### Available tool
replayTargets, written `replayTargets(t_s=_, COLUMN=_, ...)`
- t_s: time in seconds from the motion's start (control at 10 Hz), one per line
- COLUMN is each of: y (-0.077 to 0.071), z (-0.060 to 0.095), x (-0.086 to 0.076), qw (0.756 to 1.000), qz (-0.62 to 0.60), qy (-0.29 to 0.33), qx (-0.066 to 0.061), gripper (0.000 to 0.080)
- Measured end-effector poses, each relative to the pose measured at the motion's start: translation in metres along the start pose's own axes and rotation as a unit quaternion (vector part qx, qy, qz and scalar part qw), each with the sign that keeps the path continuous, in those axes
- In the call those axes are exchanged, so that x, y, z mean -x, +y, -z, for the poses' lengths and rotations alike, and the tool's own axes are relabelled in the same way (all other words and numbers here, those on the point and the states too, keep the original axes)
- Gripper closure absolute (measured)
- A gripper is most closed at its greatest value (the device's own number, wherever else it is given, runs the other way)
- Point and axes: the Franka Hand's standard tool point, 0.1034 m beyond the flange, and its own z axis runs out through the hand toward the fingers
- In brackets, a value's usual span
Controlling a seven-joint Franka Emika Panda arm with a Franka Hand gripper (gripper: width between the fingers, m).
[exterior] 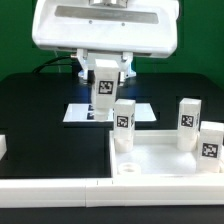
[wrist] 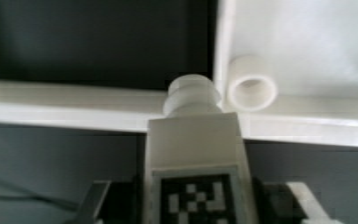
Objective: Assemble square table
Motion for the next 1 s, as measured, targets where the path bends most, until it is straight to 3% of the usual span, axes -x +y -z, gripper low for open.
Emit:
replayTargets(t_s=0.4, y=0.003, z=-0.002, x=0.005, qw=1.000, qz=-0.002, qy=-0.003, qx=0.002, gripper=0.0517)
replayTargets(t_s=0.5, y=0.004, z=-0.004, x=0.007, qw=1.000, qz=-0.007, qy=-0.011, qx=-0.002, gripper=0.0517)
replayTargets(t_s=0.6, y=-0.005, z=-0.009, x=-0.002, qw=1.000, qz=-0.024, qy=-0.013, qx=-0.012, gripper=0.0517)
replayTargets(t_s=0.8, y=-0.043, z=-0.020, x=-0.020, qw=0.999, qz=-0.033, qy=0.002, qx=-0.031, gripper=0.0517)
replayTargets(t_s=0.9, y=-0.051, z=-0.020, x=-0.020, qw=0.999, qz=-0.036, qy=0.001, qx=-0.036, gripper=0.0517)
replayTargets(t_s=1.0, y=-0.046, z=-0.020, x=-0.019, qw=0.999, qz=-0.036, qy=0.001, qx=-0.033, gripper=0.0517)
